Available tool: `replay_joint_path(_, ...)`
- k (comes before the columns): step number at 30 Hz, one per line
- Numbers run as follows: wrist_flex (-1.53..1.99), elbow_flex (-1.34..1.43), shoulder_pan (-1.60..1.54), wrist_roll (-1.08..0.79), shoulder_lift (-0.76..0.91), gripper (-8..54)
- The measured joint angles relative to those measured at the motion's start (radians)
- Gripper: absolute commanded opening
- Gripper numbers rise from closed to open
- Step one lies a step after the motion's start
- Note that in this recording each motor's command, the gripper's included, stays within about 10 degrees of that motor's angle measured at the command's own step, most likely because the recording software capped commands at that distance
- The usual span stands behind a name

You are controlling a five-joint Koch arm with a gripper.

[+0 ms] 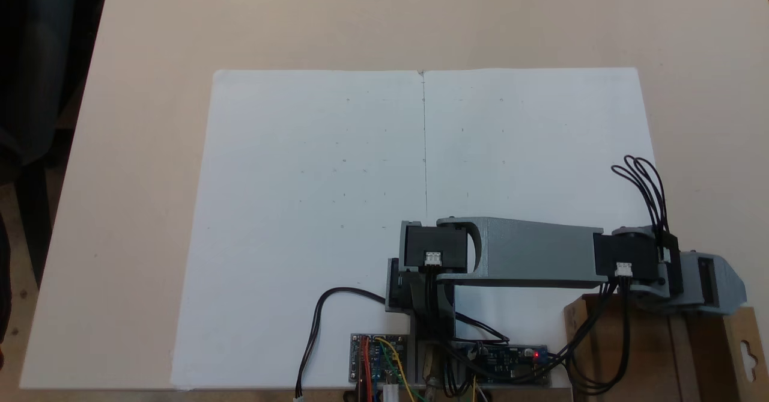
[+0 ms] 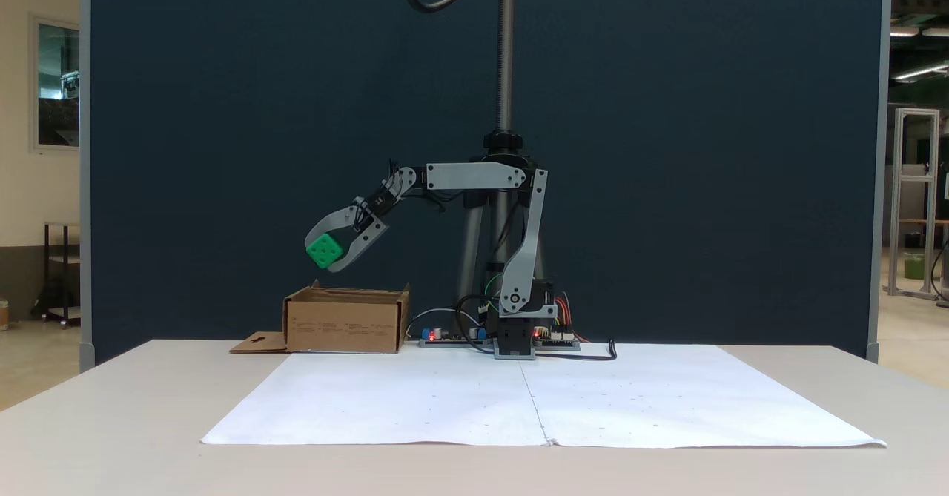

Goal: Grasp a green dice and put it in the bin.

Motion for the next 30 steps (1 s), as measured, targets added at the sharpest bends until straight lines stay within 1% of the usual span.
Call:
replay_joint_path(8, 0.181, 0.000, 0.138, -0.149, -0.037, 12.1)
replay_joint_path(14, 0.249, 0.002, 0.146, -0.215, -0.078, 12.1)
replay_joint_path(15, 0.247, -0.002, 0.146, -0.215, -0.081, 14.7)
replay_joint_path(17, 0.247, 0.000, 0.147, -0.215, -0.098, 28.7)
replay_joint_path(18, 0.247, 0.000, 0.152, -0.215, -0.107, 33.2)
replay_joint_path(19, 0.247, 0.000, 0.156, -0.216, -0.109, 35.3)
replay_joint_path(20, 0.247, -0.002, 0.158, -0.216, -0.114, 39.1)
replay_joint_path(30, 0.213, -0.002, 0.153, -0.195, -0.127, 39.1)
